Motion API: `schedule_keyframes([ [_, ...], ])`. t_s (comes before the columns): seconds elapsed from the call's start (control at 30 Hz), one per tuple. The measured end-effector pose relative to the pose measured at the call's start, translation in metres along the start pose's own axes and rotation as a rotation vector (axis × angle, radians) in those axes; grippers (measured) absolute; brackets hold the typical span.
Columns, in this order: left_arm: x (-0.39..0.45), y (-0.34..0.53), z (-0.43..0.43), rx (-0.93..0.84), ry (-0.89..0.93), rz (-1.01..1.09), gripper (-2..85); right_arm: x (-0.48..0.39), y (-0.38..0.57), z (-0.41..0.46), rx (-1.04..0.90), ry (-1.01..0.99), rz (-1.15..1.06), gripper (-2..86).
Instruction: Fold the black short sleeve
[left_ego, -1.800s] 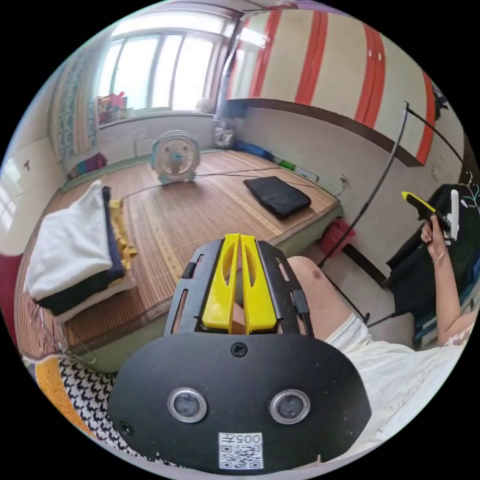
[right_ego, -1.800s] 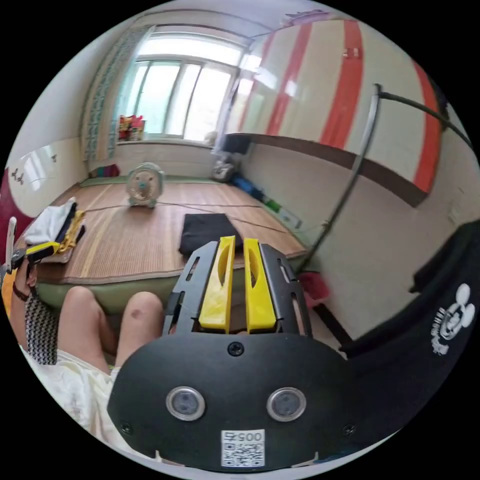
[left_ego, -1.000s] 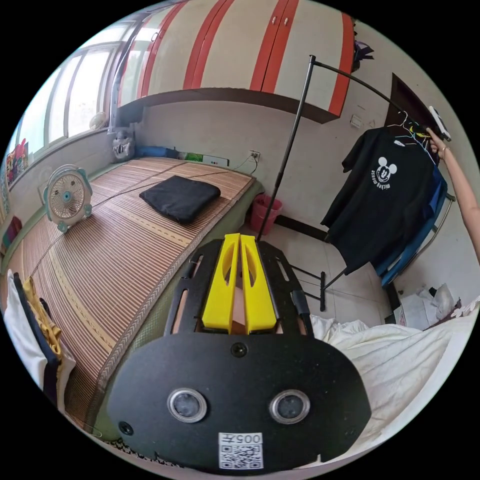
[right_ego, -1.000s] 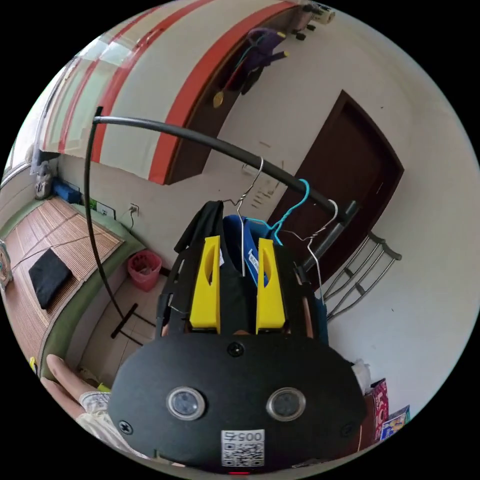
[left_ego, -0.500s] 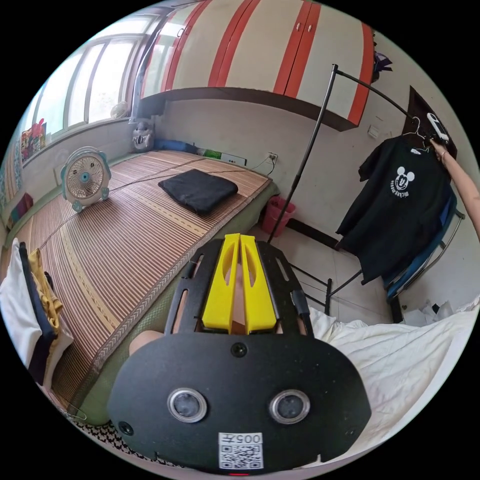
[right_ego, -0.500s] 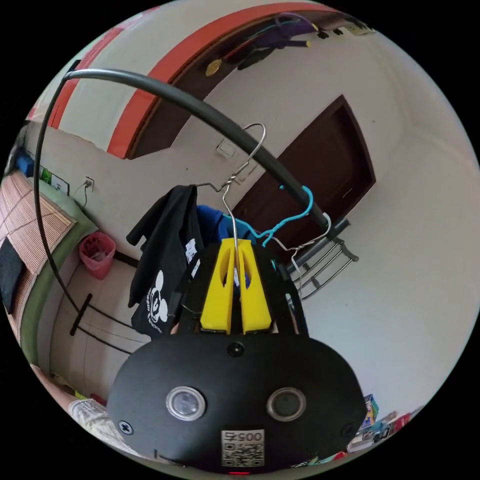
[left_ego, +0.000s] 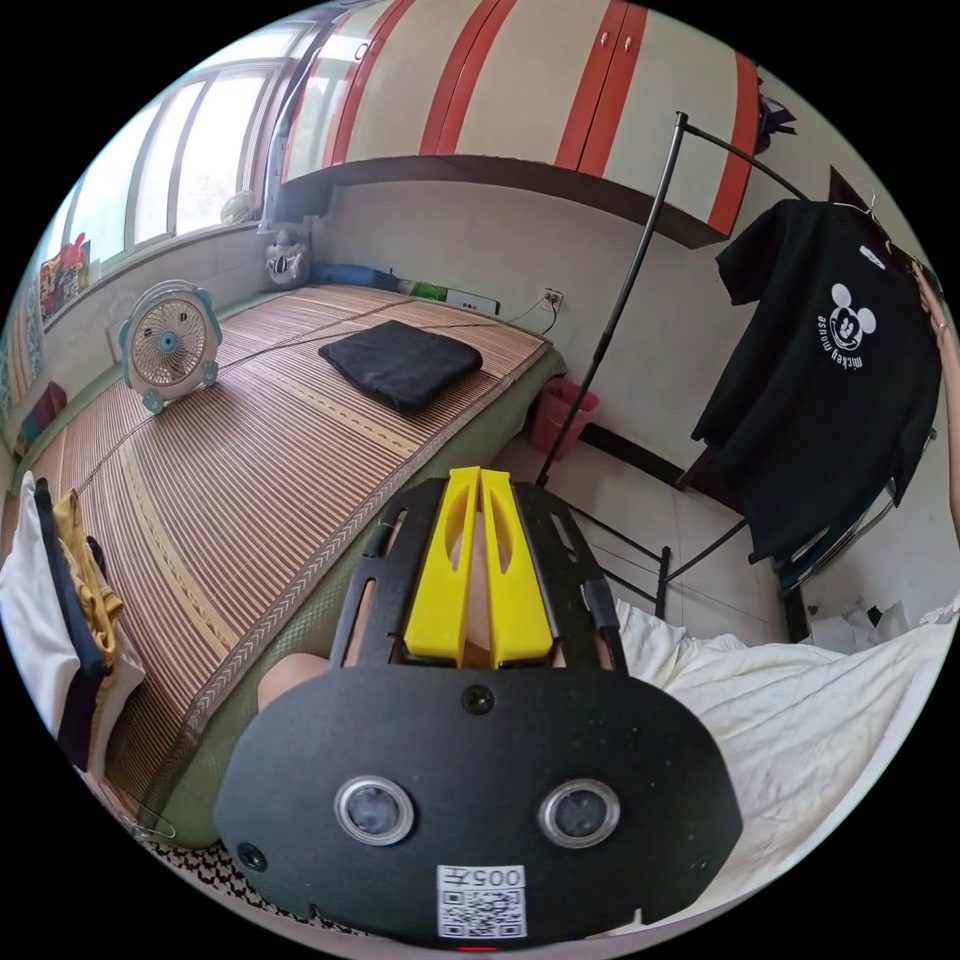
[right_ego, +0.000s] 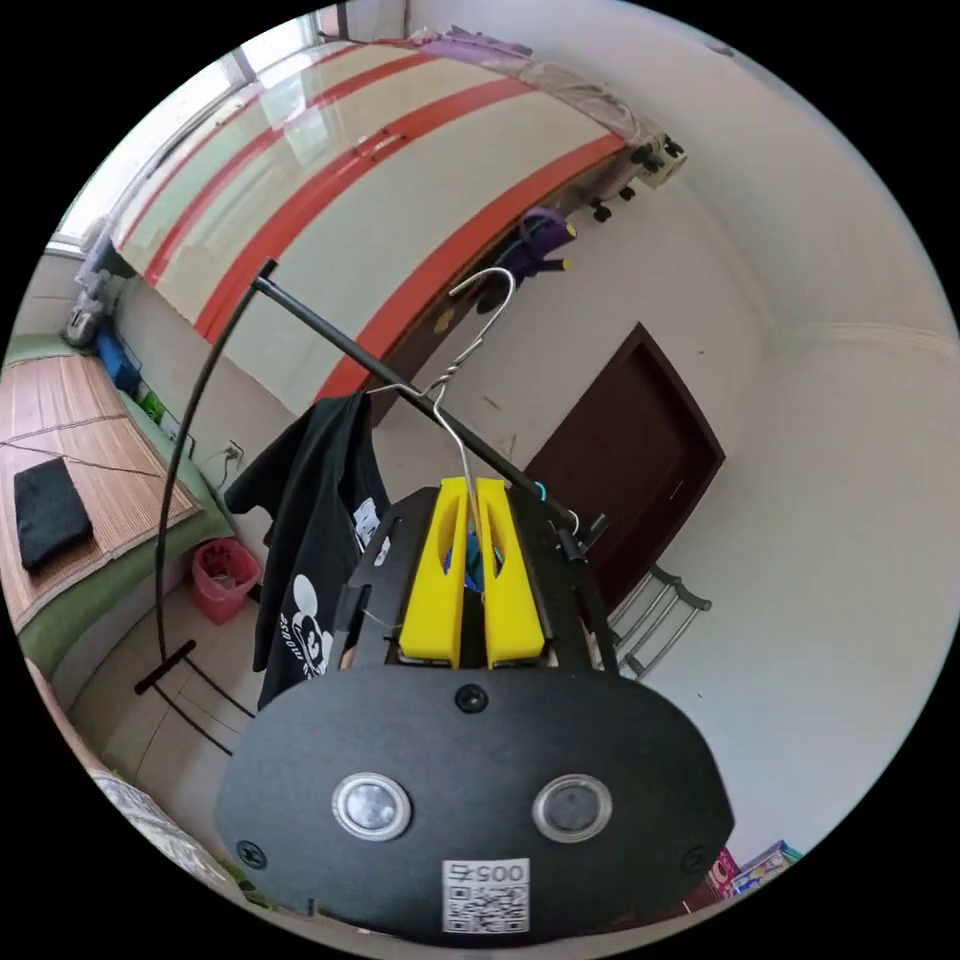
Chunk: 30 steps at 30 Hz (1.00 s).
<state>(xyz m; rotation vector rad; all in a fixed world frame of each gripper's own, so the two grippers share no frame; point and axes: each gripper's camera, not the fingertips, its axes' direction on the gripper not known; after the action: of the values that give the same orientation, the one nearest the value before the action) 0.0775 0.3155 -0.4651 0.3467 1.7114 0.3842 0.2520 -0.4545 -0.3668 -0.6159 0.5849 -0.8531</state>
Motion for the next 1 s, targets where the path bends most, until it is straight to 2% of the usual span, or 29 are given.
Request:
schedule_keyframes([
  [0.4,0.023,0.021,-0.069,0.112,-0.053,0.021,-0.7,-0.075,-0.014,-0.11,0.345,-0.422,-0.166,-1.2],
  [0.63,0.027,0.052,-0.124,0.203,-0.134,-0.037,-0.7,-0.111,-0.039,-0.162,0.561,-0.707,-0.16,-1.3],
  [1.0,0.013,0.141,-0.195,0.287,-0.297,-0.236,-0.6,-0.151,-0.066,-0.207,0.665,-0.789,-0.197,-1.1],
])
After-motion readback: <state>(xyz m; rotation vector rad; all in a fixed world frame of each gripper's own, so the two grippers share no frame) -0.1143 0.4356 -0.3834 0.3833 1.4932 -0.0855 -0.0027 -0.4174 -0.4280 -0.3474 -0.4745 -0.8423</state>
